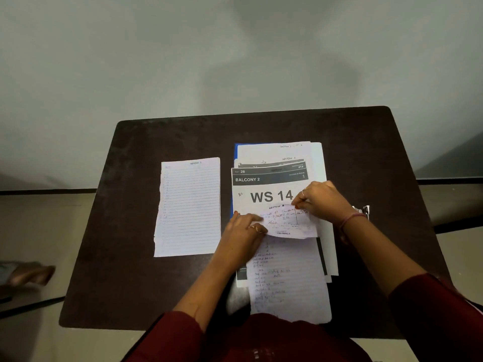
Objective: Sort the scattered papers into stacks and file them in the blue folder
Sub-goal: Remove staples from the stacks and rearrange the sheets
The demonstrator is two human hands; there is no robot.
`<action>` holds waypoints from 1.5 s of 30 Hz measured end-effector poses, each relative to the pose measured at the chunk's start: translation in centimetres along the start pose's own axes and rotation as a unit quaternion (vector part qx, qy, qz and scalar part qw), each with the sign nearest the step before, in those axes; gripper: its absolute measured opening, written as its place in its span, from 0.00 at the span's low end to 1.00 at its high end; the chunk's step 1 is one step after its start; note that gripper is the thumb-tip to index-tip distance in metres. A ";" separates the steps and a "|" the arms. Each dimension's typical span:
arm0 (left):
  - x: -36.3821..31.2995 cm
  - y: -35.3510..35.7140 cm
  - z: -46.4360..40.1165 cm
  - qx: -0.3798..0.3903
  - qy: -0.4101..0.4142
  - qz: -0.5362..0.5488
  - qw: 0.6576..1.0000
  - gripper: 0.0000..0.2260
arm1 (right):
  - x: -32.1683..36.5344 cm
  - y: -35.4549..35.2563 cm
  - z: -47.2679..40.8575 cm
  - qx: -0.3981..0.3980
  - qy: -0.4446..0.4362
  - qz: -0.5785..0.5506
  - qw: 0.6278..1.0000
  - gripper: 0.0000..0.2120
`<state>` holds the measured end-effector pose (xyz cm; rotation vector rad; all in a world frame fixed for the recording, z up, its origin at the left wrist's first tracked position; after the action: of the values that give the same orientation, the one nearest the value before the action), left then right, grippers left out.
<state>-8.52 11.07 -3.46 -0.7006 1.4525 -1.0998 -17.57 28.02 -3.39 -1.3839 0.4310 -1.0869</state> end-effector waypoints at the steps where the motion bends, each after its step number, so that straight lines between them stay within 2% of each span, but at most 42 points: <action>1: 0.1 0.0 0.0 -0.002 -0.006 0.005 1.000 0.12 | 0.0 0.1 0.3 0.007 -0.005 -0.003 1.000 0.09; 4: 0.2 0.2 -0.1 -0.016 -0.008 -0.001 1.000 0.03 | 0.1 1.1 1.3 0.052 -0.033 -0.071 0.996 0.06; 7: 0.4 0.5 -0.5 0.014 -0.017 -0.003 1.000 0.06 | 0.3 1.8 2.0 0.103 -0.038 -0.186 0.976 0.04; 10: 0.4 0.8 -0.4 0.039 -0.020 -0.011 0.999 0.08 | 0.0 1.5 1.2 0.069 -0.007 -0.241 0.968 0.08; 12: 0.2 0.6 -0.4 0.041 -0.025 -0.009 0.999 0.10 | -0.6 1.2 0.3 0.023 0.016 -0.218 0.976 0.11; 15: 0.3 0.5 -0.3 0.053 -0.049 0.013 0.997 0.13 | -1.3 1.7 -0.6 0.007 0.040 -0.152 0.988 0.10; 20: -0.2 -0.5 0.2 -0.004 0.007 0.013 1.000 0.13 | -0.6 1.7 -0.7 0.018 0.029 -0.091 0.995 0.10; 23: -0.2 -1.0 0.1 -0.031 0.000 0.021 0.999 0.08 | 0.1 1.7 0.1 0.043 0.000 -0.037 0.998 0.10; 25: 0.0 -0.3 0.1 -0.027 -0.005 -0.001 1.000 0.02 | 0.3 1.9 0.9 0.050 -0.018 -0.072 0.996 0.06; 27: 0.1 0.1 -0.1 -0.007 -0.005 -0.010 1.000 0.04 | 0.8 2.3 1.5 0.081 -0.034 -0.142 0.986 0.03; 29: 0.5 0.6 -0.4 0.034 -0.030 0.003 0.999 0.08 | 1.0 2.5 1.6 0.099 -0.038 -0.197 0.975 0.05; 32: 0.9 1.6 -0.5 0.078 -0.053 -0.010 0.995 0.11 | 0.2 2.3 0.5 0.052 -0.018 -0.191 0.980 0.06; 34: 0.7 1.5 -0.5 0.072 -0.058 -0.020 0.996 0.11 | -0.6 2.4 -0.3 0.023 0.005 -0.140 0.990 0.09; 37: 0.7 1.5 -0.5 0.068 -0.085 0.007 0.994 0.10 | -1.0 2.0 -0.8 -0.017 0.032 -0.115 0.993 0.06; 39: 0.9 1.4 -0.3 0.062 -0.092 0.033 0.993 0.11 | -0.8 1.9 -0.8 -0.012 0.032 -0.092 0.995 0.07; 41: 0.7 1.2 -0.2 0.040 -0.055 0.019 0.998 0.08 | -0.4 1.8 -0.3 -0.002 0.019 -0.071 0.997 0.08; 43: 0.8 1.3 0.1 0.010 -0.033 0.010 0.999 0.04 | -0.2 1.8 0.5 0.000 -0.005 -0.093 0.996 0.07; 45: 0.9 1.3 0.2 -0.002 -0.035 0.012 0.999 0.03 | 0.0 2.4 1.4 0.031 -0.031 -0.163 0.986 0.05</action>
<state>-8.36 10.71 -4.98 -0.7156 1.4011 -1.0440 -15.56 28.44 -5.29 -1.4610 0.1256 -1.3064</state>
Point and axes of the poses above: each hand's wrist, its own z-axis away from the middle knuckle, its own y-axis out of the palm, x = y × z, the point moved 8 cm from there along -z, towards the middle knuckle, and after that the axes turned 9 degrees about -y, right-handed, at the moved point
